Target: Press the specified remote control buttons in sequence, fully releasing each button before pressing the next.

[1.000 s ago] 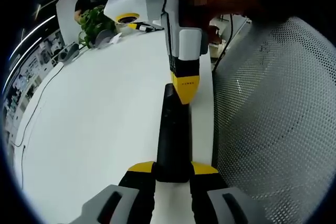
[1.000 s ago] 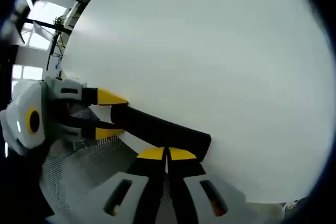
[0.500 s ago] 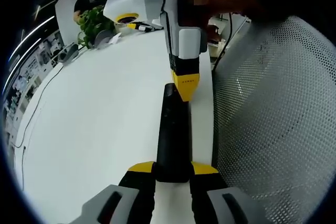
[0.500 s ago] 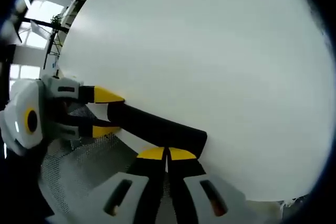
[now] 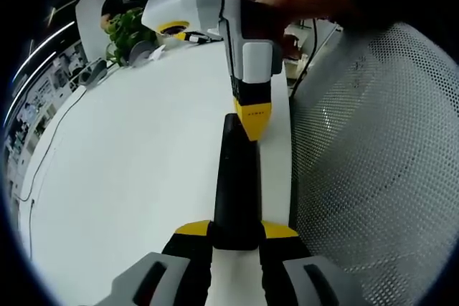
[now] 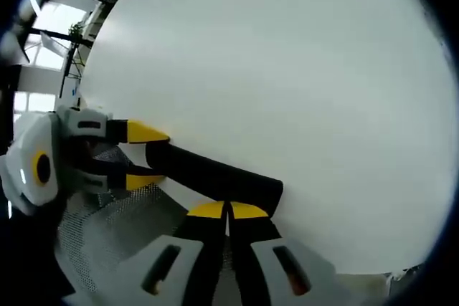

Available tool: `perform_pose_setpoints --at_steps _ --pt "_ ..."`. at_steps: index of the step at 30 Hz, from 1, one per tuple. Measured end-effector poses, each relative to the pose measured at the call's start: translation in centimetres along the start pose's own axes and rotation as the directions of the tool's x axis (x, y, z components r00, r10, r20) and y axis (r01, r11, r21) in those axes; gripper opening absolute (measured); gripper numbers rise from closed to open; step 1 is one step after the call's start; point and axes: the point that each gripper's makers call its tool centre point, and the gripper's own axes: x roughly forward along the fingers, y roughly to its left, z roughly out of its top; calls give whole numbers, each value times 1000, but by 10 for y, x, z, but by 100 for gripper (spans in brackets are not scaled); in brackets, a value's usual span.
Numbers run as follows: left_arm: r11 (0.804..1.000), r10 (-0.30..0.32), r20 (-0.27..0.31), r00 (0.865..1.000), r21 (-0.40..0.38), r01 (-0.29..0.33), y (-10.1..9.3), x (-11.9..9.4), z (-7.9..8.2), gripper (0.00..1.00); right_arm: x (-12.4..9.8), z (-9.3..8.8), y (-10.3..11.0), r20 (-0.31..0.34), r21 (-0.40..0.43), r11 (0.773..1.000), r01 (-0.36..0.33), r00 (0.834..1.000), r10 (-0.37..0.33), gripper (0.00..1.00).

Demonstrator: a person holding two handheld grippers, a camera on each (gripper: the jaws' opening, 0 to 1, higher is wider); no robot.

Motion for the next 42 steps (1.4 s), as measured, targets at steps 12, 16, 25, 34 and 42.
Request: perform_pose_setpoints --at_steps 12,16,25,34,42 --pt "1000 4 -4 1000 2 -4 0 1 0 25 -1 -1 0 -11 -4 1000 17 1000 -17 0" --pt "1000 6 -5 1000 -8 -6 0 0 0 25 -2 1 2 4 21 1000 2 1000 -2 0" --pt "1000 7 -3 1000 -10 -7 1 0 0 26 -9 13 3 73 35 999 -17 997 15 0" --pt "1000 9 -2 1000 -18 -9 0 0 0 25 -7 18 4 96 9 1000 -4 995 3 0" --pt "1000 5 -1 1000 -12 -5 0 0 0 25 -4 19 4 89 -20 1000 16 996 -14 0"
